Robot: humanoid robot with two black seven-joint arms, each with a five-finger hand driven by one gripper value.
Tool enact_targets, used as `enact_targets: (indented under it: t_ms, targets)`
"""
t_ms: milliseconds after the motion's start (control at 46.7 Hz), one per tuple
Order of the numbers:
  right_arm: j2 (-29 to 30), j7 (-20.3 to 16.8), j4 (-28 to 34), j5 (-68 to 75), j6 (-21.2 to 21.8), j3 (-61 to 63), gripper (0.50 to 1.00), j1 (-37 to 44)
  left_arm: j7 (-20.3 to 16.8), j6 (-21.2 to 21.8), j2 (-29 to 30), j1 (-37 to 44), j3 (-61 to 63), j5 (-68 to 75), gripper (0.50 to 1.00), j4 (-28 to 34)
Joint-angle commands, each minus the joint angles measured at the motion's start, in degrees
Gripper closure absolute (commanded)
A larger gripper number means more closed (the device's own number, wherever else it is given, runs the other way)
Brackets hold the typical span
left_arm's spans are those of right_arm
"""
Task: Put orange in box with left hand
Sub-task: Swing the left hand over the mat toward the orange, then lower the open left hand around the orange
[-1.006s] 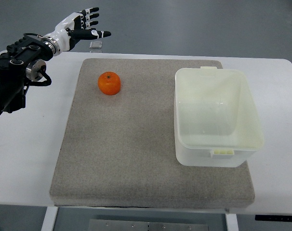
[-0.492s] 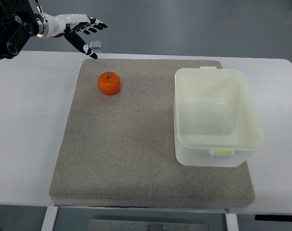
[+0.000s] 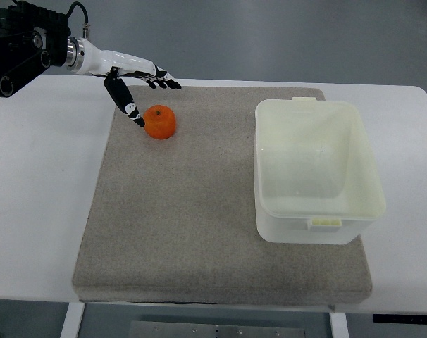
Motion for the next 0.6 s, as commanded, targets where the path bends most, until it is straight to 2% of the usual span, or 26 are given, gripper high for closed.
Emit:
enact_targets:
  t_ms: [0, 128, 193, 364, 578]
  targets:
    - [0.0, 0.0, 0.0, 0.0, 0.01, 0.06, 0.574, 0.01, 0.0, 1.93, -0.03, 0.47, 0.0, 2.09, 0.6, 0.51]
    - [0.0, 0.0, 0.0, 0.0, 0.01, -0.02, 0.574, 0.01, 0.0, 7.91, -0.21, 0.73, 0.09, 2.44, 0.596, 0.6]
    - [0.0, 0.0, 0.0, 0.0, 0.01, 0.06, 0.574, 0.09, 0.0, 9.41, -0.3, 1.43, 0.09, 2.27, 0.589, 0.69]
    - [0.0, 0.0, 0.0, 0.0, 0.01, -0.02, 0.574, 0.01, 0.0, 10.29, -0.82, 2.4, 0.0, 2.18, 0.583, 1.48]
    - [0.0, 0.0, 0.0, 0.0, 0.01, -0.02, 0.574, 0.01, 0.0, 13.45, -3.99, 5.3, 0.09, 2.35, 0.572, 4.56]
